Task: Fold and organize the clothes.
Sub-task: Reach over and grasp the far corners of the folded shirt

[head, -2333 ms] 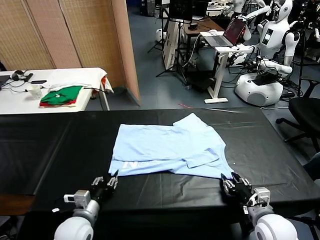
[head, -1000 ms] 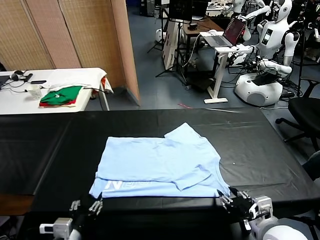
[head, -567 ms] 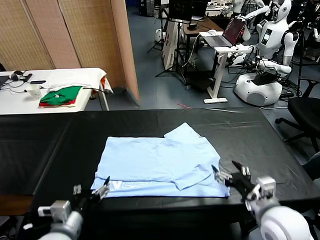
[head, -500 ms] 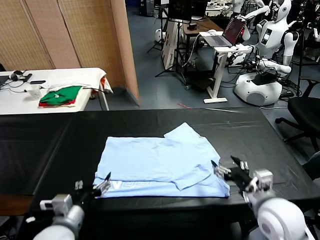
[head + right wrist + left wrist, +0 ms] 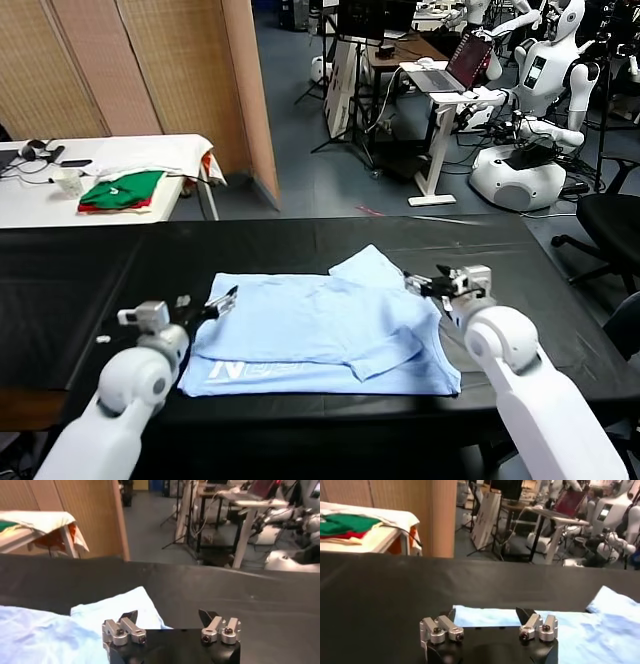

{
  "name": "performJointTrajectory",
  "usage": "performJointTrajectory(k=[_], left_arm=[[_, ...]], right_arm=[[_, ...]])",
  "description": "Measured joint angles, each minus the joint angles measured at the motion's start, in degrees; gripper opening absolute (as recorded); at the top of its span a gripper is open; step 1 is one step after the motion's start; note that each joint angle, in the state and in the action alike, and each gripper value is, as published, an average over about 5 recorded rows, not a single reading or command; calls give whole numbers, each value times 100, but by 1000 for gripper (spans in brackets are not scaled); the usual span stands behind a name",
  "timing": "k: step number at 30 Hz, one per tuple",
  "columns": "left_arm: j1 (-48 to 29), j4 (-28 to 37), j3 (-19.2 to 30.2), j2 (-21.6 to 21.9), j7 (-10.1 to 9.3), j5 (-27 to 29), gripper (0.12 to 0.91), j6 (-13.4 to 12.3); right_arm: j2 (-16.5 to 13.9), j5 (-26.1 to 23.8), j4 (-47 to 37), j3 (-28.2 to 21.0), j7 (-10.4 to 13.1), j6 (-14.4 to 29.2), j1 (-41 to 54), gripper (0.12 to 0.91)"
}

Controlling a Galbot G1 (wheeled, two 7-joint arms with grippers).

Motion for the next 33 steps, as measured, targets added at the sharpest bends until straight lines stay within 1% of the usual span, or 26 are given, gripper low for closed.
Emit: performJointTrajectory(k=[3,7,13,18,23,25,27,30,33], left_arm=[[-301,356,197,21,51,14,907,3],[-615,750,374,38,67,44,907,6],[-870,1168,444,38,64,34,907,19],[-914,1358,446,16,58,-41,907,45],[-905,1390,445,22,62,-44,906,47],[-894,1398,444,31,66,-37,892,47],[-878,1406,444,39,70,-24,856,46],[-860,1413,444,48,73,-5,794,50],[-864,1411,452,57,75,-1,733,60]], right_arm=[[65,-29,-287,-144,-64,0,223,907],[140,-63,-596,-279,-82,6,417,907],[236,-92,-922,-390,-164,20,518,907],[332,-216,-1109,-471,-237,43,607,899],[405,-280,-1272,-525,-271,63,691,819],[417,-292,-1331,-545,-281,64,721,786],[422,-301,-1378,-569,-292,63,745,745],[425,-306,-1419,-597,-311,62,767,629],[430,-315,-1448,-612,-324,60,779,459]])
